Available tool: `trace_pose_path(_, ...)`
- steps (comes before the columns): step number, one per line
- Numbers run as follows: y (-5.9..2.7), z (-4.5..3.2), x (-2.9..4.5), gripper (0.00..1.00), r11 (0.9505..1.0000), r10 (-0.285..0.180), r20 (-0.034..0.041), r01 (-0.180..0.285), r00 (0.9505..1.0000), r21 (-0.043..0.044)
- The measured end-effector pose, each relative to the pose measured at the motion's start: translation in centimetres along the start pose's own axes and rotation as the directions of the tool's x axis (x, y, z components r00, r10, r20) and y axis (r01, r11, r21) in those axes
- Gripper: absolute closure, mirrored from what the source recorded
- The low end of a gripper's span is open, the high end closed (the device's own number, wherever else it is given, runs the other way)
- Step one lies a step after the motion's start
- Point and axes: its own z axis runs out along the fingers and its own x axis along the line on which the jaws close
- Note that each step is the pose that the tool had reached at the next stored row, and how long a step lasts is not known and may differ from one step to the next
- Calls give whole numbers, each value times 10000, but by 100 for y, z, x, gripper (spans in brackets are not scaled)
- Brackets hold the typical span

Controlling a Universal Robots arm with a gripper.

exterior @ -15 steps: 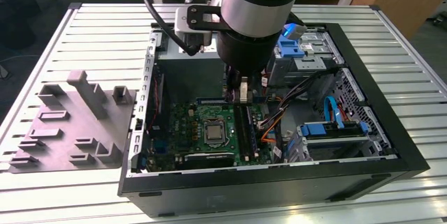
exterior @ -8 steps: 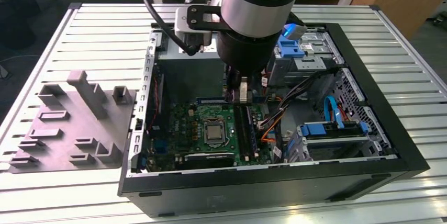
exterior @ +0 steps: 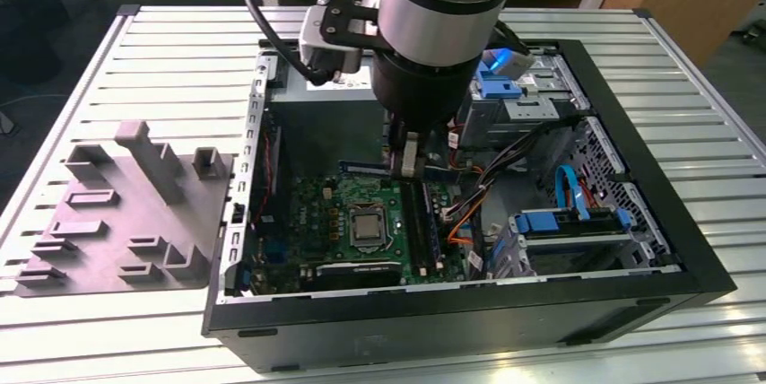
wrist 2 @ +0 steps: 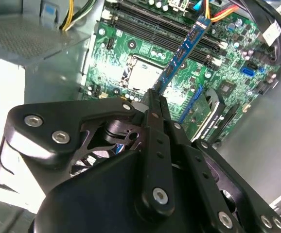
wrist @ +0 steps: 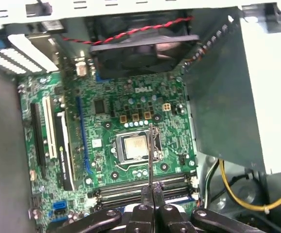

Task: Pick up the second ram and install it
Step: 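Insert the second ram into the second slot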

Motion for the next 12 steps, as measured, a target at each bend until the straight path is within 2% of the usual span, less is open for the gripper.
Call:
trace_pose_path(3,0,4,0,89,9985,536,34,-536,9986,52)
trace_pose_path(6,0,10,1,89,9941,1082,72,-1082,9941,102)
trace_pose_path(9,-1,15,1,89,9868,1610,110,-1612,9869,150)
trace_pose_path(12,-1,20,2,89,9763,2153,154,-2155,9764,197)
